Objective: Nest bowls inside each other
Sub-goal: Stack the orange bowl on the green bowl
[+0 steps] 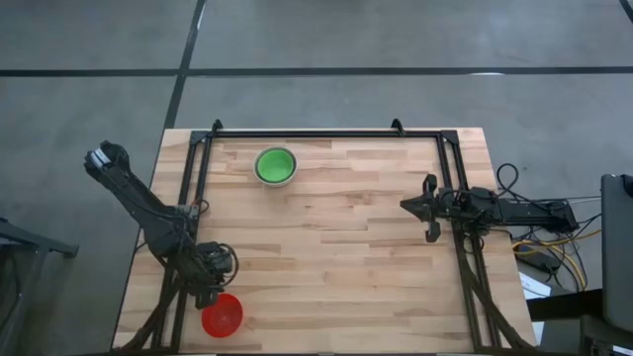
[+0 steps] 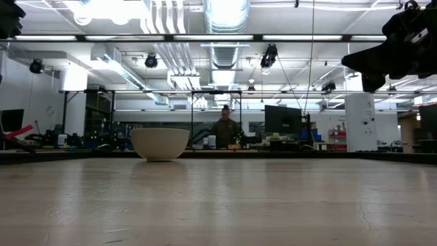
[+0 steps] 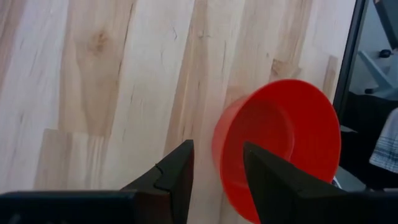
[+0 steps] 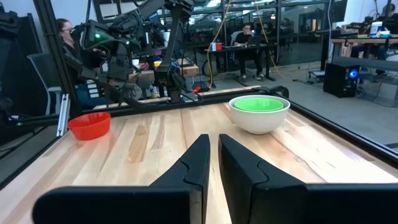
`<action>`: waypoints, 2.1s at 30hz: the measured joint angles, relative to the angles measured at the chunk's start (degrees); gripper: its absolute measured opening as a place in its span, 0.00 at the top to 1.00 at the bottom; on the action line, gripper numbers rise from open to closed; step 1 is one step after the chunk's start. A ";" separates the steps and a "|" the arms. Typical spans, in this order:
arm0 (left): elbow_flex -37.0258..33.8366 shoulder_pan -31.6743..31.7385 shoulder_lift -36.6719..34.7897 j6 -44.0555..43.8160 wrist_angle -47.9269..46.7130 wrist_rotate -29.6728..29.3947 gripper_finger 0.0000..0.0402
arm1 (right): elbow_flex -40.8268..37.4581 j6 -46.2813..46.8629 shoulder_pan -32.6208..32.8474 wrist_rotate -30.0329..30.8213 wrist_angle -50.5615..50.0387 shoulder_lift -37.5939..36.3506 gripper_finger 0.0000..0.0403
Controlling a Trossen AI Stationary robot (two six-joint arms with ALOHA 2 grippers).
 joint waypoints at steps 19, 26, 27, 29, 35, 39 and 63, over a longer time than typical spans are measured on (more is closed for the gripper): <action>-0.61 -1.35 3.42 -0.10 4.47 0.61 0.65 | 0.00 0.02 -0.01 -0.01 0.00 0.00 0.92; -0.61 -1.47 6.07 -0.08 6.29 0.62 0.65 | 0.00 -0.07 0.00 0.00 0.00 0.00 0.92; -0.61 -1.48 6.51 -0.11 6.34 0.63 0.65 | 0.00 -0.08 0.00 -0.02 0.00 0.00 0.92; -0.61 -1.52 7.43 -0.12 6.54 0.75 0.65 | 0.00 0.02 0.00 -0.02 0.00 0.00 0.92; -0.61 -1.52 10.25 -0.59 7.09 1.18 0.65 | 0.00 -0.01 -0.01 -0.01 0.00 0.00 0.92; -0.61 -1.52 11.63 -1.31 7.07 1.18 0.65 | 0.00 0.00 0.00 0.00 0.00 0.00 0.92; -0.61 -1.52 15.59 -5.71 8.54 1.13 0.70 | 0.00 -0.06 -0.01 -0.02 0.00 0.00 0.92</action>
